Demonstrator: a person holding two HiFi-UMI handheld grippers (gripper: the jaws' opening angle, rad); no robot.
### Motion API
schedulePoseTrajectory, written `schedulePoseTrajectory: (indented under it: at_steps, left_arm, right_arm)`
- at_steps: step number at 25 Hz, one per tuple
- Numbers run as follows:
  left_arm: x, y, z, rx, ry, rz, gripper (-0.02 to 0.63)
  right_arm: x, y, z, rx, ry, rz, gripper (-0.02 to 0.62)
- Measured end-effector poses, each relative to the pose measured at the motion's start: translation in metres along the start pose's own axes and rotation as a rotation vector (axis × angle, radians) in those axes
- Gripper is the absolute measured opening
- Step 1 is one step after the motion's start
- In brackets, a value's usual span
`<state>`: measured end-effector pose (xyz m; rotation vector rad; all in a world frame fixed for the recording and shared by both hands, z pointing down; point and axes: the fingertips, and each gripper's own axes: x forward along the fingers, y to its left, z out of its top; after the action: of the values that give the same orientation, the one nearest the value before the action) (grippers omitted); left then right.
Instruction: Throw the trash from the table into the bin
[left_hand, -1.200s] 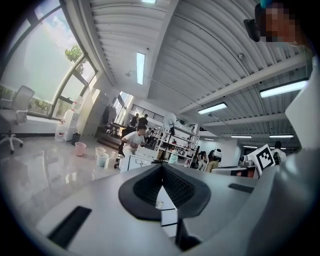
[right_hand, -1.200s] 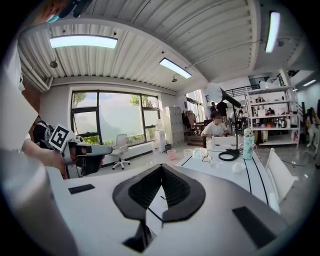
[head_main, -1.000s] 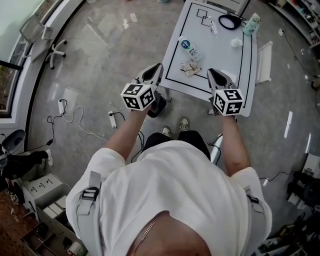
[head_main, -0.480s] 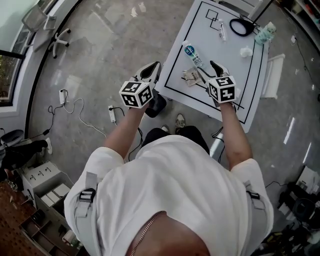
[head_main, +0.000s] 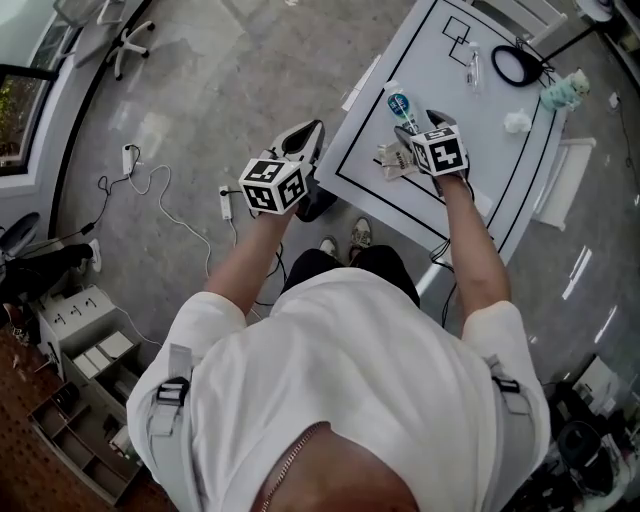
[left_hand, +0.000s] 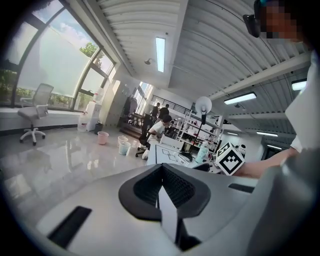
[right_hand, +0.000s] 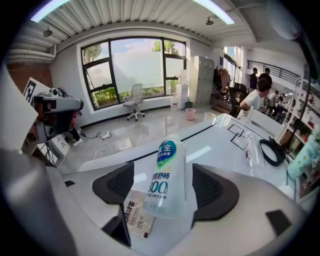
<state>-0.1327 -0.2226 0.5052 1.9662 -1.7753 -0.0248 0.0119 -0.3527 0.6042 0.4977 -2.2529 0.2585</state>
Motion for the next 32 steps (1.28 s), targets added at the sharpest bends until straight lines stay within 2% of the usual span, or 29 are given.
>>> schedulePoseTrajectory:
  at_steps: [11, 19, 24, 28, 32]
  left_arm:
    - [-0.003, 0.036, -0.01, -0.045, 0.014, 0.096, 0.011]
    - [0.002, 0.04, -0.013, -0.056, 0.02, 0.114, 0.011]
    - [0.003, 0.04, -0.008, -0.047, 0.012, 0.112, 0.011]
    - [-0.006, 0.043, -0.002, -0.041, -0.008, 0.106, 0.011]
    - [-0.025, 0.052, 0.009, -0.032, -0.034, 0.09, 0.011]
  right_arm:
    - [0.055, -0.018, -0.013, 0.002, 0.159, 0.032, 0.344]
    - [0.059, -0.023, -0.018, 0.007, 0.167, 0.034, 0.311]
    - [0.051, -0.027, -0.01, 0.05, 0.099, 0.039, 0.31]
    - [0.027, -0.027, 0.015, 0.069, 0.005, -0.008, 0.31]
    - [0.0, -0.01, 0.045, 0.099, -0.106, -0.03, 0.31]
